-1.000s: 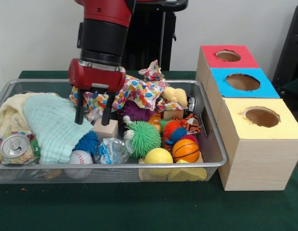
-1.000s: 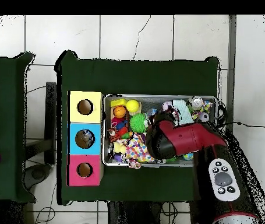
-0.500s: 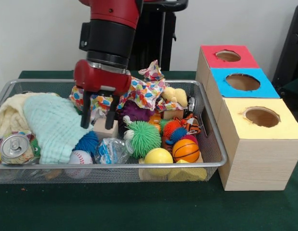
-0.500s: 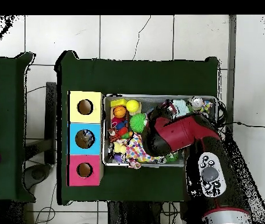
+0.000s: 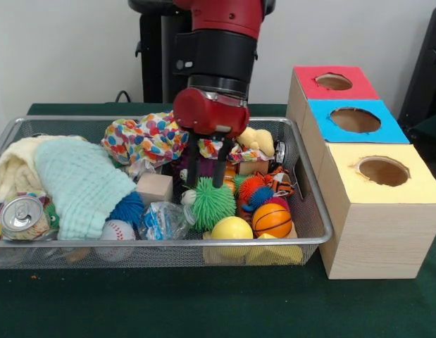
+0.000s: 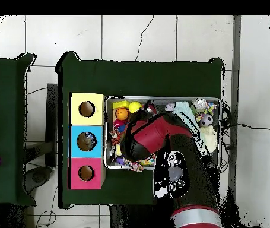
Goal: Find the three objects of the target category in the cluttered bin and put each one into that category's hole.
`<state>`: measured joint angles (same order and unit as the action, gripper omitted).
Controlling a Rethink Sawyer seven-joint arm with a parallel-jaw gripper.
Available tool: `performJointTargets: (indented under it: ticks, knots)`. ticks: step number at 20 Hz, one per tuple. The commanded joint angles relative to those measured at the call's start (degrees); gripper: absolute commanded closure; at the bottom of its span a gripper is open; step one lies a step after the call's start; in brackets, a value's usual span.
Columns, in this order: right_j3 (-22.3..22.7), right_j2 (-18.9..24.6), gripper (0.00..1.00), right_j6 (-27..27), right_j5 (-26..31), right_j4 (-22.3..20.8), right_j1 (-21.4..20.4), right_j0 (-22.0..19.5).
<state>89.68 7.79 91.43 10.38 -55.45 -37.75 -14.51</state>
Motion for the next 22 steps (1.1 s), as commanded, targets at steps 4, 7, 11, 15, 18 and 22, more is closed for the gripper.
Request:
performJointTargets:
  ticks: [4, 7, 11, 15, 18, 22]
  knots:
    - [3.5, -5.4, 0.0, 1.1, -1.0, -7.2, 2.3, 2.7]
    - [4.1, -4.7, 0.0, -0.5, -2.4, -8.0, 3.0, 0.4]
    - [5.9, -2.0, 0.0, -2.6, -3.1, -8.9, 2.5, -4.1]
    - [6.7, 0.1, 0.0, -4.1, -3.6, -10.4, 2.2, -7.2]
    - [6.0, 0.5, 0.0, -4.0, -4.1, -11.9, 3.0, -8.1]
    - [2.6, -4.1, 0.0, 0.8, -7.2, -14.8, 6.2, -4.4]
